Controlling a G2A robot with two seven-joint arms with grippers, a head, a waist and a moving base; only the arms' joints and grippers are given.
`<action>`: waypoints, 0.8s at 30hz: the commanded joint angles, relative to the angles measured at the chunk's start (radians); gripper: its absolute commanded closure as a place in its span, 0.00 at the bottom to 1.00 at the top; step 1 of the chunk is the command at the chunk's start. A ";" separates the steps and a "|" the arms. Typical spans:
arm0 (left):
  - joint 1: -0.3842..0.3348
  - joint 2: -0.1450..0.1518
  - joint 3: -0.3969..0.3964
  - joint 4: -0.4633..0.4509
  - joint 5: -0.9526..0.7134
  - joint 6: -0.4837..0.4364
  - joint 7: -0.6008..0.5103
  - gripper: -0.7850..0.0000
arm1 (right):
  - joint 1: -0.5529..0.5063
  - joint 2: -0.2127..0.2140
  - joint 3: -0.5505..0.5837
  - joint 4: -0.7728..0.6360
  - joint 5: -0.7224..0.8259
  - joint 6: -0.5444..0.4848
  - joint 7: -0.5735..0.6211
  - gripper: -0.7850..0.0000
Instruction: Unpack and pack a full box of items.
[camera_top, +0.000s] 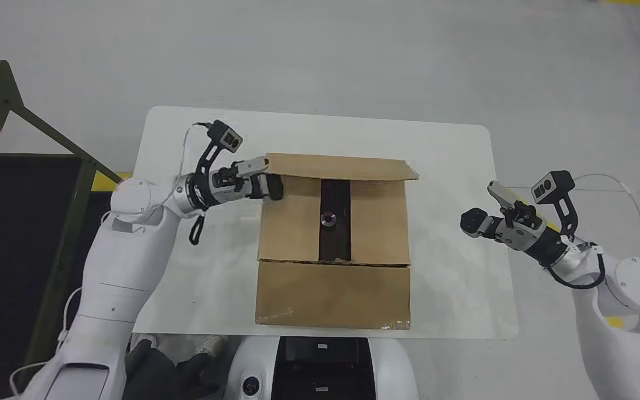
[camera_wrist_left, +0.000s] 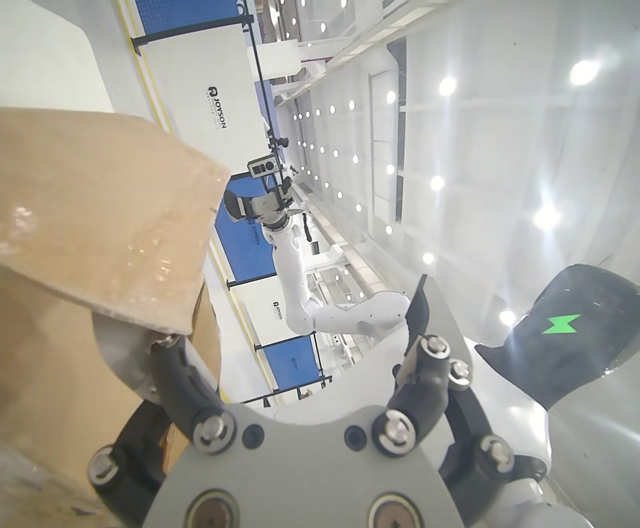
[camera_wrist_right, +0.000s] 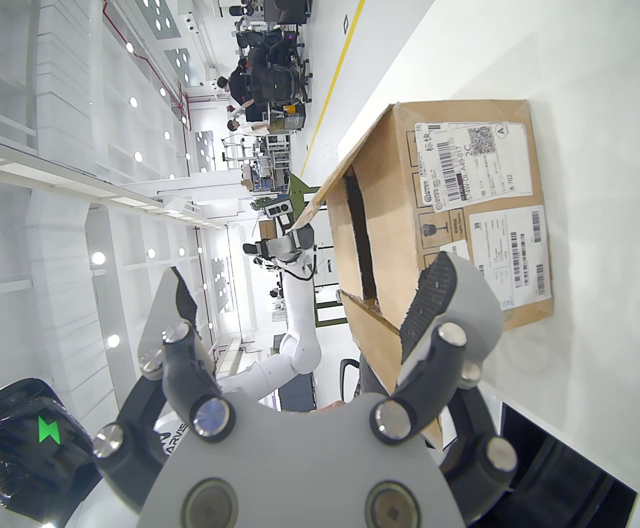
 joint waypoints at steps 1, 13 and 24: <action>-0.010 -0.002 0.006 -0.008 -0.003 0.000 0.022 0.00 | 0.000 0.000 0.000 0.000 0.000 0.000 0.000 0.00; -0.107 -0.018 0.046 0.059 -0.052 -0.017 0.088 0.00 | 0.000 0.000 0.000 0.000 0.000 0.000 0.000 0.00; -0.198 -0.032 0.090 0.146 -0.017 -0.045 0.148 0.00 | 0.000 0.000 0.000 0.000 0.000 0.000 0.000 0.00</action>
